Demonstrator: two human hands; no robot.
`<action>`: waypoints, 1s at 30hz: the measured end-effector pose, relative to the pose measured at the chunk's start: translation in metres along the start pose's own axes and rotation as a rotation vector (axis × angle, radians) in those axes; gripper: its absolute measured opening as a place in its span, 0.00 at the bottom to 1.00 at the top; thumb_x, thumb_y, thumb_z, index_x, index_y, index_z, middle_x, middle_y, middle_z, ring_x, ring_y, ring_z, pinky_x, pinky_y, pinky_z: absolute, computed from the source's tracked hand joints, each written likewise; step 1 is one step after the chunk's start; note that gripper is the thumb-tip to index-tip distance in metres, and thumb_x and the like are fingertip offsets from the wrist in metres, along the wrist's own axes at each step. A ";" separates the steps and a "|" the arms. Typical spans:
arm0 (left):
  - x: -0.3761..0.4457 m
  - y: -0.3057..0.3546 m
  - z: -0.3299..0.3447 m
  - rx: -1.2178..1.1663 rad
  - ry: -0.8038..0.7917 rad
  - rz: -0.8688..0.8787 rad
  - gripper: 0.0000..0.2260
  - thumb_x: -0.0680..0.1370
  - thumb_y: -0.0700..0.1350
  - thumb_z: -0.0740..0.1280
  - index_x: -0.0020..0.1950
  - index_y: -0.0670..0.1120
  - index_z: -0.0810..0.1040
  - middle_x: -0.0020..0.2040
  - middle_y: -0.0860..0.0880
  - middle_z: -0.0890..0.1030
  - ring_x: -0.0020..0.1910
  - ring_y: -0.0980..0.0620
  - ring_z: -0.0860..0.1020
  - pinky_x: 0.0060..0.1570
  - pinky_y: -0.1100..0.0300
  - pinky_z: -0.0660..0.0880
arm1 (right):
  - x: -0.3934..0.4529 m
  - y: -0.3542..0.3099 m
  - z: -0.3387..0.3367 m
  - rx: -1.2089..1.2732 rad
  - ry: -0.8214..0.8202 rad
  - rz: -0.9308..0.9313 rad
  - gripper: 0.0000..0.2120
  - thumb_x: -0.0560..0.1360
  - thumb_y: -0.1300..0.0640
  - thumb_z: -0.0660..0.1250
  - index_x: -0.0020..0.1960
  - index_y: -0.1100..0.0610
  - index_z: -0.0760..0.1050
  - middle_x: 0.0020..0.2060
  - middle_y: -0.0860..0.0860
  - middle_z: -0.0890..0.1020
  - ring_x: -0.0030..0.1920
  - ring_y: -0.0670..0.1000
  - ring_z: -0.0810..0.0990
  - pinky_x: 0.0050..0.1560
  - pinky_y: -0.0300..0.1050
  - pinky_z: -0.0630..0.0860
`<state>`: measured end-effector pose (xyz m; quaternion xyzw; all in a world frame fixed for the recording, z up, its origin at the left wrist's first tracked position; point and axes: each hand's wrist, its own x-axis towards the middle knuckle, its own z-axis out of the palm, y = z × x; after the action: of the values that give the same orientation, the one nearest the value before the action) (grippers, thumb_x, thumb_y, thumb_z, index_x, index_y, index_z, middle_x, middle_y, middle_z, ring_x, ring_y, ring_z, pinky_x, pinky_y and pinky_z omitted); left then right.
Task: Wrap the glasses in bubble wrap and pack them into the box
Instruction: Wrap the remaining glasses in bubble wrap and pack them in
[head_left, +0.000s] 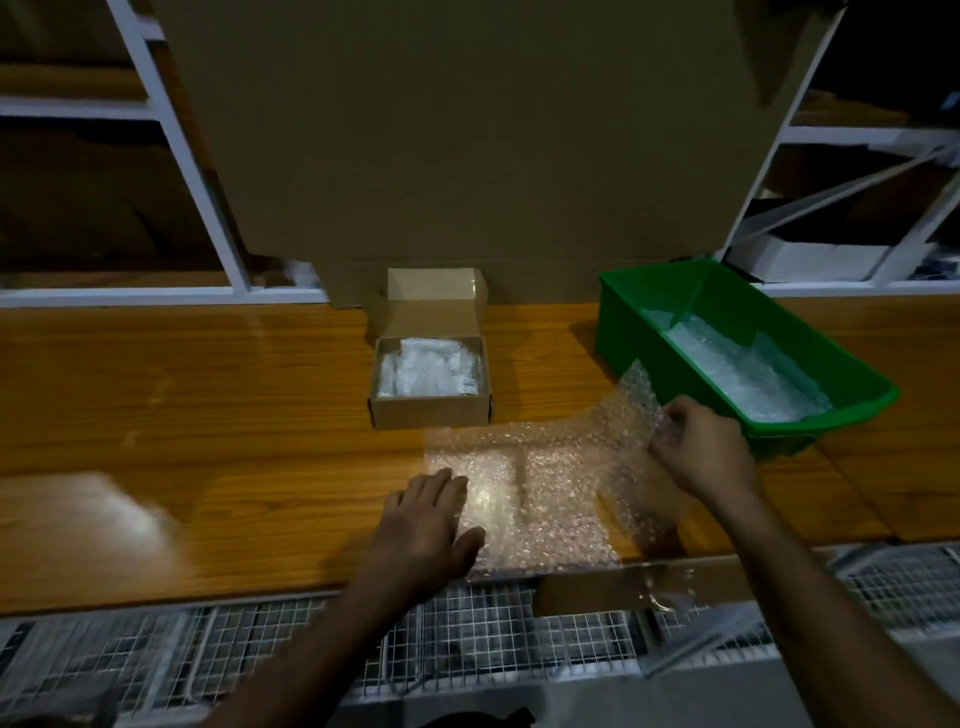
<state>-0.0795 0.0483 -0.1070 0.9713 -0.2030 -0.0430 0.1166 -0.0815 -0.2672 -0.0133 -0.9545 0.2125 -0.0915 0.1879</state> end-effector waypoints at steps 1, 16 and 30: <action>-0.001 0.000 0.001 -0.016 0.026 -0.001 0.34 0.78 0.67 0.51 0.80 0.51 0.58 0.80 0.48 0.59 0.77 0.48 0.58 0.70 0.49 0.59 | -0.005 -0.010 -0.004 -0.025 0.002 -0.038 0.14 0.76 0.52 0.71 0.61 0.51 0.76 0.47 0.54 0.83 0.46 0.56 0.82 0.45 0.52 0.81; -0.009 -0.030 -0.004 -0.240 0.183 -0.109 0.32 0.76 0.62 0.46 0.70 0.48 0.75 0.70 0.49 0.75 0.68 0.51 0.68 0.63 0.51 0.64 | -0.069 -0.153 0.080 -0.094 -0.258 -0.440 0.08 0.75 0.59 0.69 0.55 0.57 0.78 0.48 0.56 0.82 0.49 0.57 0.82 0.44 0.46 0.78; -0.011 -0.038 0.003 -0.333 0.255 -0.106 0.22 0.82 0.55 0.53 0.72 0.51 0.72 0.69 0.51 0.76 0.65 0.54 0.68 0.60 0.55 0.66 | -0.078 -0.138 0.091 0.323 -0.342 -0.288 0.09 0.81 0.53 0.63 0.52 0.55 0.82 0.42 0.50 0.84 0.37 0.46 0.82 0.39 0.43 0.82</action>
<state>-0.0754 0.0863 -0.1187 0.9455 -0.1252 0.0411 0.2978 -0.0771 -0.0875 -0.0486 -0.9343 0.0226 0.0124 0.3556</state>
